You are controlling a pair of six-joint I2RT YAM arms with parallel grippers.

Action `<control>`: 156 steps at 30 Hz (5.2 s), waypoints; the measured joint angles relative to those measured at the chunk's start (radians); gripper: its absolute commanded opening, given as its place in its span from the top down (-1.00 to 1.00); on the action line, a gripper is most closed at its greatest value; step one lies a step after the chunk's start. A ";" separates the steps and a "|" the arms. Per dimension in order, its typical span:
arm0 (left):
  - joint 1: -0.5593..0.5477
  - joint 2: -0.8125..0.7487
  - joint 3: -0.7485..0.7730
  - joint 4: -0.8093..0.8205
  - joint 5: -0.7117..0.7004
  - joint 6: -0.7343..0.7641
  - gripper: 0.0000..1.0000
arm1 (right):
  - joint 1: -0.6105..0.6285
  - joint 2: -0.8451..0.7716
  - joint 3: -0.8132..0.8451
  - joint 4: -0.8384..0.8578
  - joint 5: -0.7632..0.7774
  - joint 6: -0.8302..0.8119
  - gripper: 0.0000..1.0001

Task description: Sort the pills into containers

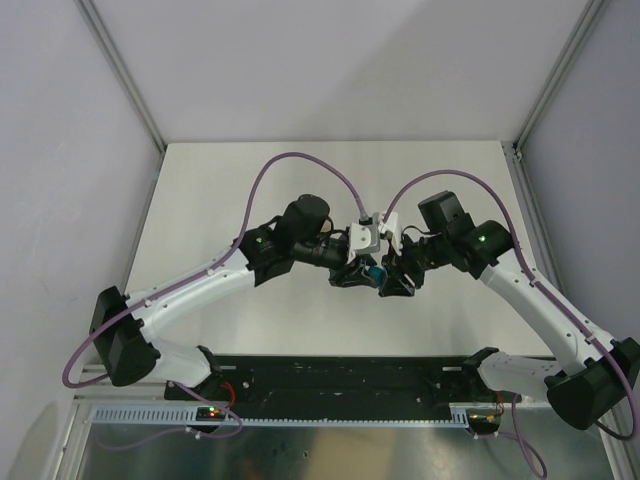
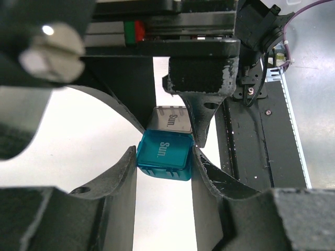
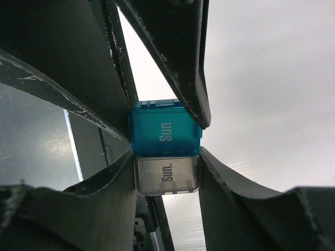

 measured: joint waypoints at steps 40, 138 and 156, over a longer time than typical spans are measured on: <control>-0.022 -0.063 0.002 0.016 0.109 -0.035 0.06 | -0.011 0.023 -0.040 0.037 0.011 0.026 1.00; -0.025 -0.002 0.022 -0.024 0.047 -0.053 1.00 | -0.083 -0.076 -0.100 0.083 -0.086 0.002 -0.19; -0.018 -0.002 0.021 -0.021 0.074 -0.063 0.99 | -0.087 -0.076 -0.103 0.090 -0.135 -0.010 0.85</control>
